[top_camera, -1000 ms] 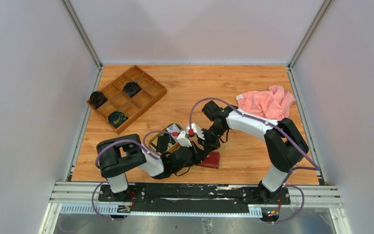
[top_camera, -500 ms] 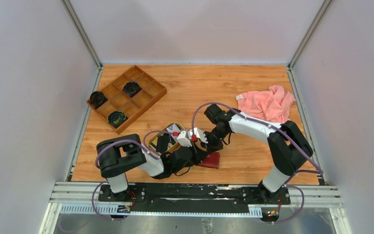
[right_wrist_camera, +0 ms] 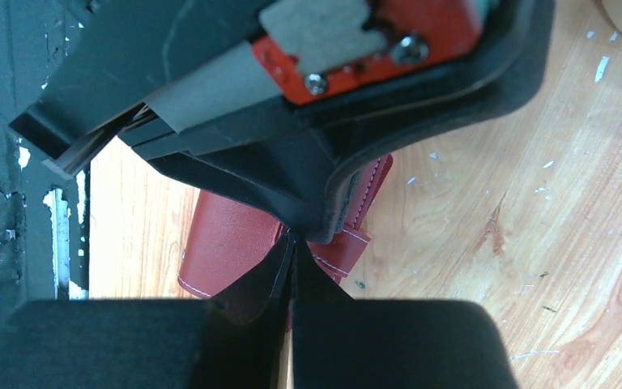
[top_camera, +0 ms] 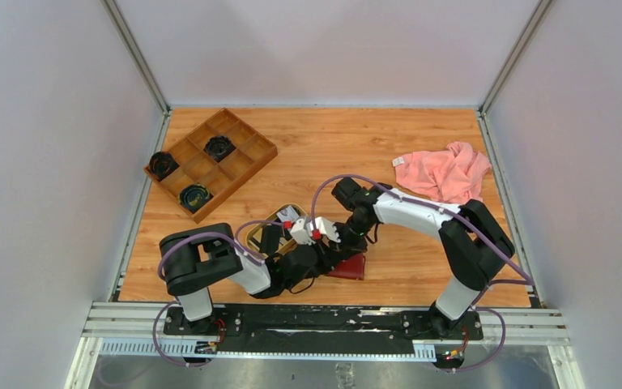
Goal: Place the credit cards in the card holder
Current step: Close the card holder at the center of the board.
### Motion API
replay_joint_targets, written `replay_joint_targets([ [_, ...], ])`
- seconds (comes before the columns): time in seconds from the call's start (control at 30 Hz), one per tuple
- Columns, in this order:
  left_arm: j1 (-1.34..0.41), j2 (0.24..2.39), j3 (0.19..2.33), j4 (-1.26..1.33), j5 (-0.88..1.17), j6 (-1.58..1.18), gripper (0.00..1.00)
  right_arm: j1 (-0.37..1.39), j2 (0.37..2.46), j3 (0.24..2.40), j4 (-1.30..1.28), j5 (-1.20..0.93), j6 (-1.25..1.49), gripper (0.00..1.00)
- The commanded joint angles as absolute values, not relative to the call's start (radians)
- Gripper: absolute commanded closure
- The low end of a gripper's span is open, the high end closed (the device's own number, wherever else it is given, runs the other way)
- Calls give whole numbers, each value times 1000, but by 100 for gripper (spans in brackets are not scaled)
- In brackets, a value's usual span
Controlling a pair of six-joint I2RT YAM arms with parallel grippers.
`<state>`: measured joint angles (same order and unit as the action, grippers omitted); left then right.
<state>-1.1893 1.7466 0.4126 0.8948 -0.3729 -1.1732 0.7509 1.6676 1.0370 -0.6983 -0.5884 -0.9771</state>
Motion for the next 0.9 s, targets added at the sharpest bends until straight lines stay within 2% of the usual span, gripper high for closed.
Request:
replay_joint_targets([
  [0.0,-1212,1781,381,654,-308,-1051,100,863,1785,1001,-659,-471,-940,100],
  [0.47,-1220,1759,375,675,-318,-1009,100,1044,1762,895,-559,-314,-768,100],
  [0.87,-1229,1743,362,731,-308,-963,100,1136,1835,870,-599,-284,-730,100],
])
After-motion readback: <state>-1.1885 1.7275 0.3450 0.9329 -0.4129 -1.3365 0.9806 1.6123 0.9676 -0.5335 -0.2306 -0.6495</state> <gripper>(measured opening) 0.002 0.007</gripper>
